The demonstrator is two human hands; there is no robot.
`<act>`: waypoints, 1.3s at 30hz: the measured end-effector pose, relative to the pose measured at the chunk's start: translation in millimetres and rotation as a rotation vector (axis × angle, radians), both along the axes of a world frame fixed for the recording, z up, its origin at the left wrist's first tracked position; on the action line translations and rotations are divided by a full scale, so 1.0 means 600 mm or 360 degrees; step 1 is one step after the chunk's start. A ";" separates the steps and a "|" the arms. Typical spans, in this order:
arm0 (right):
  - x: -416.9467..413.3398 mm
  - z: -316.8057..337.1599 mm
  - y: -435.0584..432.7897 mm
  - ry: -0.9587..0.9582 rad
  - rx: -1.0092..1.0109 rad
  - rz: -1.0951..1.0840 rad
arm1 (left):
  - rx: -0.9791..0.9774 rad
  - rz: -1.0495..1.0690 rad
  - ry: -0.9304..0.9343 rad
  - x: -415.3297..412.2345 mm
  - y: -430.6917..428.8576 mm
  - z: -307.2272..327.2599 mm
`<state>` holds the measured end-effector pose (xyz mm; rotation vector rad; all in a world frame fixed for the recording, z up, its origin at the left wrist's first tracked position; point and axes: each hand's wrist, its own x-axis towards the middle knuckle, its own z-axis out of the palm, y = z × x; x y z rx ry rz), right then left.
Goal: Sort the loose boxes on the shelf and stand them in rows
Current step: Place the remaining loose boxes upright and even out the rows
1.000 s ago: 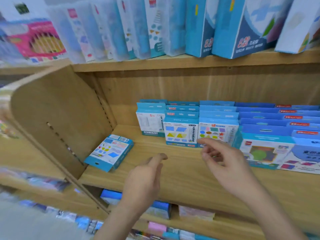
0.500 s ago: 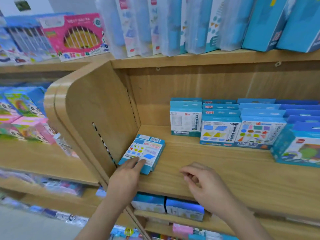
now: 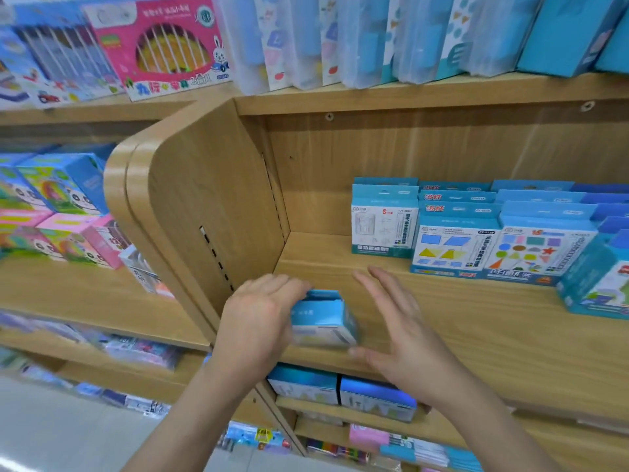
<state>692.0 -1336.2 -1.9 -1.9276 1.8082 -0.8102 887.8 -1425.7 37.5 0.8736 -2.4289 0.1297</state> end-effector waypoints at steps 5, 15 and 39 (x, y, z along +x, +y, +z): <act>0.003 0.029 -0.010 -0.0826 0.0087 0.0009 | 0.0680 0.0075 0.0882 -0.017 0.008 0.043; -0.013 0.047 0.016 -0.1747 0.0197 -0.0270 | 0.1991 -0.0150 0.1234 -0.022 0.063 0.054; -0.111 -0.030 0.148 -0.1245 -0.0164 -0.1030 | 0.1612 -0.0450 0.1078 -0.186 0.023 -0.002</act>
